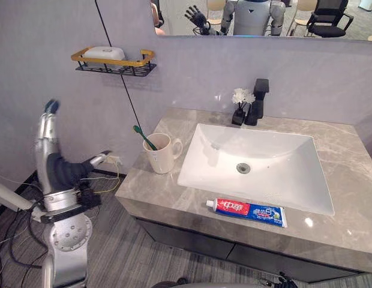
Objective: Organize washtable
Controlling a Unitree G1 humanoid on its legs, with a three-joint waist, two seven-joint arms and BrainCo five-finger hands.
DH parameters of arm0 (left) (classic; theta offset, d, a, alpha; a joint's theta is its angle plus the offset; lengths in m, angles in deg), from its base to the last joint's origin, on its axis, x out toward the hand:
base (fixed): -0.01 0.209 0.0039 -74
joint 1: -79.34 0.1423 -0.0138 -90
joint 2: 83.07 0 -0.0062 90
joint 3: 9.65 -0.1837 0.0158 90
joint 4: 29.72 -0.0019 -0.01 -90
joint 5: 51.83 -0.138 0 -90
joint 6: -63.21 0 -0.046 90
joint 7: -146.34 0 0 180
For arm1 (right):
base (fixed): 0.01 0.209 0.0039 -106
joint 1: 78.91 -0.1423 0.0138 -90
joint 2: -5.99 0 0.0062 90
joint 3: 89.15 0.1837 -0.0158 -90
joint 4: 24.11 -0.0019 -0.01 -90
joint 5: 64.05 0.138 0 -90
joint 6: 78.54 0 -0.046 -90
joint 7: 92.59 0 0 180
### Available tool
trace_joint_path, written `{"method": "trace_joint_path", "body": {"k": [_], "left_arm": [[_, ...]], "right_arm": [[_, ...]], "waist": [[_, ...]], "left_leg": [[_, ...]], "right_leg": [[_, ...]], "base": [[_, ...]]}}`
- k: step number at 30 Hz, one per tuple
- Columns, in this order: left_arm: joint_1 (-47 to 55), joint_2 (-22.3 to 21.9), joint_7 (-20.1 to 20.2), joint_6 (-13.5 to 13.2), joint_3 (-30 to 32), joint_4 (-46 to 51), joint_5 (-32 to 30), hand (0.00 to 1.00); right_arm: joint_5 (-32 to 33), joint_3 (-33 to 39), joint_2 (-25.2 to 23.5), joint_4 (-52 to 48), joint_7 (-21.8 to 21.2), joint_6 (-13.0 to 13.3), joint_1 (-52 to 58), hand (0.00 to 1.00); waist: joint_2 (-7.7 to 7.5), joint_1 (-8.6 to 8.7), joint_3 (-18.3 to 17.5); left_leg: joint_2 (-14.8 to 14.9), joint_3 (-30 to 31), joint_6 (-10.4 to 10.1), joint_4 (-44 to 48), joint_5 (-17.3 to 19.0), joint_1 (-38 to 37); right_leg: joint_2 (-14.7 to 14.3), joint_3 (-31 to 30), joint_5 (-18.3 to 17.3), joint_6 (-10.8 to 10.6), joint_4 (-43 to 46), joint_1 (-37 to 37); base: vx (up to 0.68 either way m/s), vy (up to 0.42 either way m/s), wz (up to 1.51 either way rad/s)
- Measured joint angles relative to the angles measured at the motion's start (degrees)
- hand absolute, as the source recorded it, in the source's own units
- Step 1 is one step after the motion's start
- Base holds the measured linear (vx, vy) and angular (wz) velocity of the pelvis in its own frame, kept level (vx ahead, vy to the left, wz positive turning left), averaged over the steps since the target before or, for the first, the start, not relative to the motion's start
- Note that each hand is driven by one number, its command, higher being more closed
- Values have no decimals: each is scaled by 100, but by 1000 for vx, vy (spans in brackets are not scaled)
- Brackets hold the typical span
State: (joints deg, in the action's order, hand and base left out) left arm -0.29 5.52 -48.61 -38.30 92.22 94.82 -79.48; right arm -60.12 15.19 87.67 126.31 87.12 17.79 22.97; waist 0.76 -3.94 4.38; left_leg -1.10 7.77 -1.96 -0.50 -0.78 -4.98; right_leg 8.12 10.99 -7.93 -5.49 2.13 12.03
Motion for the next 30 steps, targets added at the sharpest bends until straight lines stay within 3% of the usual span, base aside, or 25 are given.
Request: {"method": "trace_joint_path", "body": {"k": [8, 11, 15, 23, 30], "left_arm": [[-41, 250, 763, -297, -2010, 315, 11, 0], [-45, 279, 1019, -341, -2530, 312, 54, 0], [-216, 288, 1325, -353, -3229, 132, 92, 0], [-314, 255, 1626, -249, -3949, -1220, -46, 0], [-611, 192, 1634, -144, -4391, -2097, -241, 0]], "right_arm": [[3, -459, -24, 125, -10, -5, -18, 0], [5, -616, -10, 125, -18, -4, -48, 0], [6, -646, -11, 140, -16, -5, -68, 0], [5, -814, 25, 123, -3, -8, -127, 0], [5, -813, 26, 117, 4, -18, -139, 0]], "waist": [[-61, 43, 16], [-61, 160, 11], [-66, 178, 11], [-71, 314, 11], [-76, 317, 14]], "left_leg": [[7, -13, 1, 54, 0, -65], [9, -24, 1, 54, 0, -73], [18, -57, 1, 53, 1, -82], [42, -153, -7, 36, 9, -133], [58, -176, -7, -24, 7, -168]], "right_leg": [[-3, -13, 1, -1, 5, 86], [-2, -23, 3, -3, 7, 87], [-5, -56, 6, -5, 5, 80], [-17, -154, 14, -3, -7, 70], [-27, -169, 20, 7, -34, 72]], "base": [[-7, -1, 0], [-11, 0, -1], [-11, 0, -3], [-8, 0, -6], [-1, -1, 0]]}}
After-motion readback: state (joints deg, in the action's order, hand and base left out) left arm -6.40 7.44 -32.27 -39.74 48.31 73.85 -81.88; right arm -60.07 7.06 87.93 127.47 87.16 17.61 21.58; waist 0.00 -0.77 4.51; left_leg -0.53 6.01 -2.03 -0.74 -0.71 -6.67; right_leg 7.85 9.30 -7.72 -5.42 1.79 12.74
